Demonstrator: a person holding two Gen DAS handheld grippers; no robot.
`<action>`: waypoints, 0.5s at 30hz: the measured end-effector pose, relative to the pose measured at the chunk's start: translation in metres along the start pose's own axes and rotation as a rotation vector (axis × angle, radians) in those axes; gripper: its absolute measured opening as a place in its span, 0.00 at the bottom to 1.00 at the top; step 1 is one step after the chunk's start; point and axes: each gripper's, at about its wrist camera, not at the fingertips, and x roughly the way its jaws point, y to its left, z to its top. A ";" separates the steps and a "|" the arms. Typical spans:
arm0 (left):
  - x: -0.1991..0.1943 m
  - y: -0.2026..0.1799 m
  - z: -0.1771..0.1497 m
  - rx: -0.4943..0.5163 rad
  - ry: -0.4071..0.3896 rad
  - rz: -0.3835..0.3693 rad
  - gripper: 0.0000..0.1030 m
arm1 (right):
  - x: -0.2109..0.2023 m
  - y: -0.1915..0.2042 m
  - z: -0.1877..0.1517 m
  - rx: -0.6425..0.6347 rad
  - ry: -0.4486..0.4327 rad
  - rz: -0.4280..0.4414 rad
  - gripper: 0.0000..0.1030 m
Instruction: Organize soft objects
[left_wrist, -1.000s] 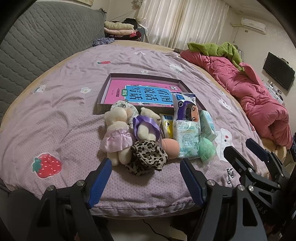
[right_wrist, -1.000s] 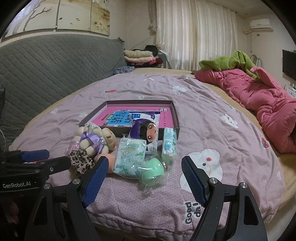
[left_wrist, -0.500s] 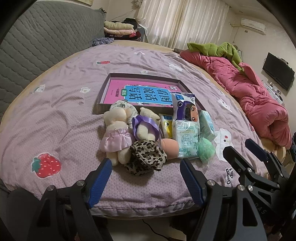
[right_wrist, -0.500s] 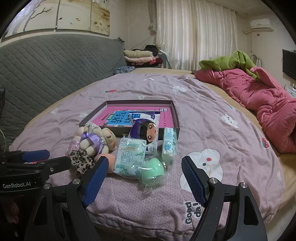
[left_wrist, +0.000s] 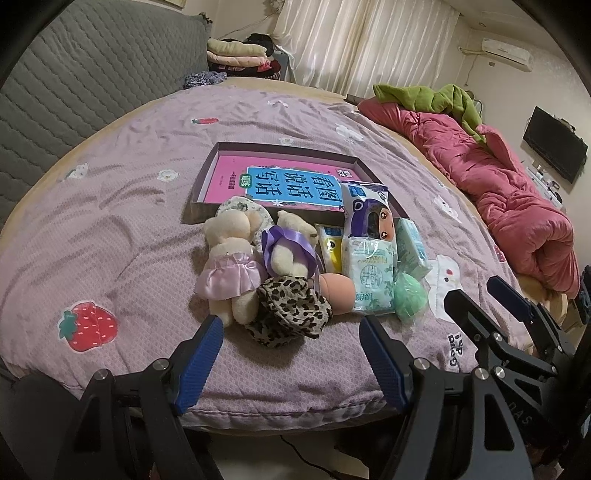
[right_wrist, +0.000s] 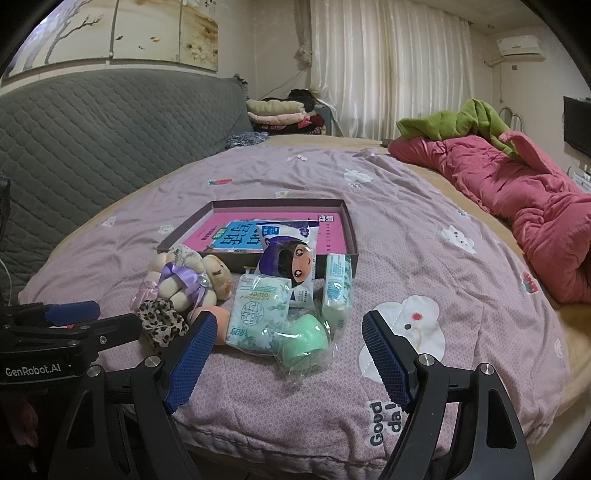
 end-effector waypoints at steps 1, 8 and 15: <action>0.001 0.000 -0.001 -0.004 0.003 -0.003 0.73 | 0.000 0.000 0.000 0.001 0.001 0.000 0.79; 0.005 0.002 -0.002 -0.025 0.019 -0.035 0.73 | 0.007 -0.005 -0.002 0.027 0.025 -0.002 0.79; 0.023 -0.007 0.004 -0.044 0.050 -0.063 0.63 | 0.018 -0.017 -0.006 0.061 0.066 -0.010 0.79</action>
